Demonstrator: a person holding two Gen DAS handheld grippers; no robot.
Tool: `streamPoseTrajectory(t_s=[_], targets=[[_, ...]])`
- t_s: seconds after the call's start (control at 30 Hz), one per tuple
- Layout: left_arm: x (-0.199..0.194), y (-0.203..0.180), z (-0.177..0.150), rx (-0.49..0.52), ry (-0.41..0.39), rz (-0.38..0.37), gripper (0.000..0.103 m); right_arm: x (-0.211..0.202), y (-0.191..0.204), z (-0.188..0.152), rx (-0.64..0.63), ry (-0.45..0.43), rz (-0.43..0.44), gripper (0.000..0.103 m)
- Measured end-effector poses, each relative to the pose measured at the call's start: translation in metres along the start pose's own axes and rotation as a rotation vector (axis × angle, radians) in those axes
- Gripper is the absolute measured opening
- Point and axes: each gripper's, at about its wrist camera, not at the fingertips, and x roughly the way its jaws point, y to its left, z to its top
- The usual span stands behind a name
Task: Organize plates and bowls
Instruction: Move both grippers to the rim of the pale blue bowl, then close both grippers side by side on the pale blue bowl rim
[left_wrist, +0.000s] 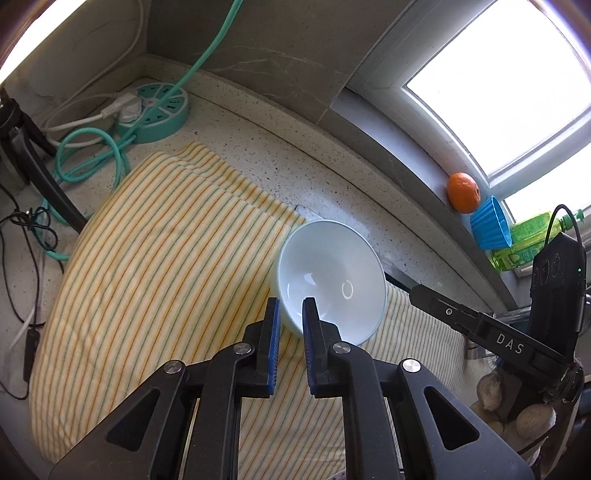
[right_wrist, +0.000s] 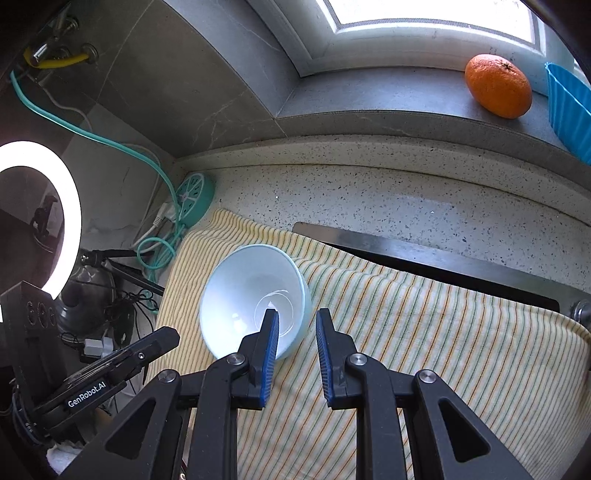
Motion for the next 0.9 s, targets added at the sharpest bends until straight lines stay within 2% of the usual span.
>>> streamPoseTrajectory(t_s=[0.3,0.77,0.9], targets=[[0.019,0.005,0.014,0.001,0.020,0.038,0.010,0.027,-0.002,0.007,0.003,0.029,-0.001,0.019],[0.036,0.003,0.021,0.024,0.036,0.032,0.010,0.041,-0.002,0.010,-0.001,0.041,-0.052,0.018],[0.040,0.005,0.022,0.026,0.047,0.015,0.010,0.046,0.000,0.009,0.001,0.052,-0.057,0.010]])
